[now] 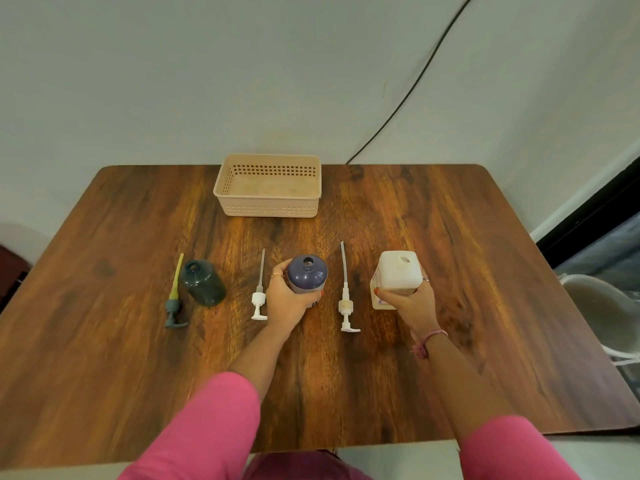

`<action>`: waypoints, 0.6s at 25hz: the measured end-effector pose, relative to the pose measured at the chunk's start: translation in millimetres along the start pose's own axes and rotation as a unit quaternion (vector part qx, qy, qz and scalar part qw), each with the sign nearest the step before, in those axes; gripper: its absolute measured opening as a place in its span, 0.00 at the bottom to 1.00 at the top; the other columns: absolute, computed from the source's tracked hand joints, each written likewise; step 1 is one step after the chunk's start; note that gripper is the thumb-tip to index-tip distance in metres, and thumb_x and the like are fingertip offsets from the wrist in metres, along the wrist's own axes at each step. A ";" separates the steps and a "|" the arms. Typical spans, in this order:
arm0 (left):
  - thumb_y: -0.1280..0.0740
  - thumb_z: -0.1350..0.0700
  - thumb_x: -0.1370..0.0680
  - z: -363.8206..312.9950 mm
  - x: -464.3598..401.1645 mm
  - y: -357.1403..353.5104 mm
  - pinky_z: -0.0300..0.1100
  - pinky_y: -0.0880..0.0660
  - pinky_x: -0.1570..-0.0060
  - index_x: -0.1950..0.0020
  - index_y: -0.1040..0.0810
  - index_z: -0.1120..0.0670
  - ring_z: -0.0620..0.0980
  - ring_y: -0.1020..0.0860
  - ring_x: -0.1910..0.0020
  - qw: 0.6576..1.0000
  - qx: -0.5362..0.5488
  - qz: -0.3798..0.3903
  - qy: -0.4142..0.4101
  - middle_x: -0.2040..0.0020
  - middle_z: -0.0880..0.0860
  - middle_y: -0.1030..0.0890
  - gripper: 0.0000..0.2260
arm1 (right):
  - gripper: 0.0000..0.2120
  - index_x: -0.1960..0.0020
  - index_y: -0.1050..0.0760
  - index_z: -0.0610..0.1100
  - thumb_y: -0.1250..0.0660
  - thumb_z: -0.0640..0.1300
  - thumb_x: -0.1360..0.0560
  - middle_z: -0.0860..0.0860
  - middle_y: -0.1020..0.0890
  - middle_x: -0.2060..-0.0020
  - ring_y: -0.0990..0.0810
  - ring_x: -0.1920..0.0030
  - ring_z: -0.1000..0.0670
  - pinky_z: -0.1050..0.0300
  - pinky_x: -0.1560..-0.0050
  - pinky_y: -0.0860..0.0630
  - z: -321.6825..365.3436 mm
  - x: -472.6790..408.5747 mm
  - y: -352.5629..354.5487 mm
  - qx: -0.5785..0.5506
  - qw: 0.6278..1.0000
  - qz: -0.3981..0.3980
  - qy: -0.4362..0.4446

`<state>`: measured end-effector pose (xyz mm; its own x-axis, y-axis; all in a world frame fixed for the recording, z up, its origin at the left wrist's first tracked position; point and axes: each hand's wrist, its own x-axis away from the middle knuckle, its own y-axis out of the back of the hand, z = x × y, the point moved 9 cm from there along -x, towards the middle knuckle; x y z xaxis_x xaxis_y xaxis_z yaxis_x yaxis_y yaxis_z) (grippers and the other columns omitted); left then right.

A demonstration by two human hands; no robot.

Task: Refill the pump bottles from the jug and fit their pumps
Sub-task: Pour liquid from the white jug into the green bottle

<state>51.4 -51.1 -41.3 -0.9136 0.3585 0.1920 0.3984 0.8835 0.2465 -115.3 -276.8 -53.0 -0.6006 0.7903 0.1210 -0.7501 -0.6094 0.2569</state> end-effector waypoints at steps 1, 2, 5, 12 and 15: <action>0.20 0.61 0.37 3.3 -0.4 -1.3 0.33 0.28 0.52 0.33 0.33 0.53 0.45 0.27 0.45 1.000 0.000 0.000 0.004 0.44 0.47 0.26 0.37 | 0.33 0.39 0.32 0.53 0.21 0.38 0.37 0.54 0.24 0.48 0.24 0.49 0.59 0.69 0.63 0.24 -0.6 -0.7 -0.5 0.001 1.000 0.003 -0.001; 0.20 0.61 0.37 7.3 -0.4 -1.9 0.35 0.28 0.51 0.33 0.33 0.53 0.45 0.27 0.45 1.000 0.001 -0.001 0.007 0.44 0.47 0.26 0.37 | 0.33 0.39 0.32 0.53 0.21 0.38 0.37 0.54 0.24 0.48 0.24 0.49 0.59 0.69 0.63 0.24 -0.8 -1.3 -1.3 0.002 1.000 0.008 0.001; 0.20 0.61 0.37 13.4 1.1 -0.8 0.38 0.27 0.48 0.33 0.33 0.53 0.46 0.26 0.45 1.000 0.009 -0.014 0.011 0.43 0.48 0.25 0.36 | 0.33 0.38 0.33 0.53 0.21 0.38 0.37 0.56 0.24 0.48 0.24 0.49 0.58 0.68 0.60 0.24 -1.3 -2.0 -2.2 0.005 1.000 0.017 0.001; 0.19 0.55 0.37 3.9 10.4 18.2 0.42 0.40 0.30 0.23 0.49 0.56 0.52 0.40 0.26 0.993 -0.111 -0.032 -0.028 0.24 0.55 0.42 0.52 | 0.33 0.37 0.34 0.52 0.22 0.38 0.36 0.52 0.24 0.45 0.25 0.46 0.54 0.65 0.54 0.24 1.3 -3.8 -3.9 0.022 0.999 0.033 0.012; 0.20 0.56 0.35 -13.9 23.4 73.8 0.42 0.45 0.28 0.22 0.50 0.59 0.53 0.44 0.24 0.971 -0.163 -0.135 -0.116 0.23 0.56 0.47 0.51 | 0.34 0.38 0.35 0.52 0.21 0.39 0.36 0.51 0.25 0.44 0.25 0.44 0.52 0.67 0.55 0.25 0.8 -3.3 -4.1 0.030 0.999 0.032 0.013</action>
<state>60.5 18.3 -5.5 -0.9670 0.2192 -0.1300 0.1127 0.8254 0.5532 -110.1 -276.9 -53.8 -0.6540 0.7477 0.1145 -0.6927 -0.6528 0.3065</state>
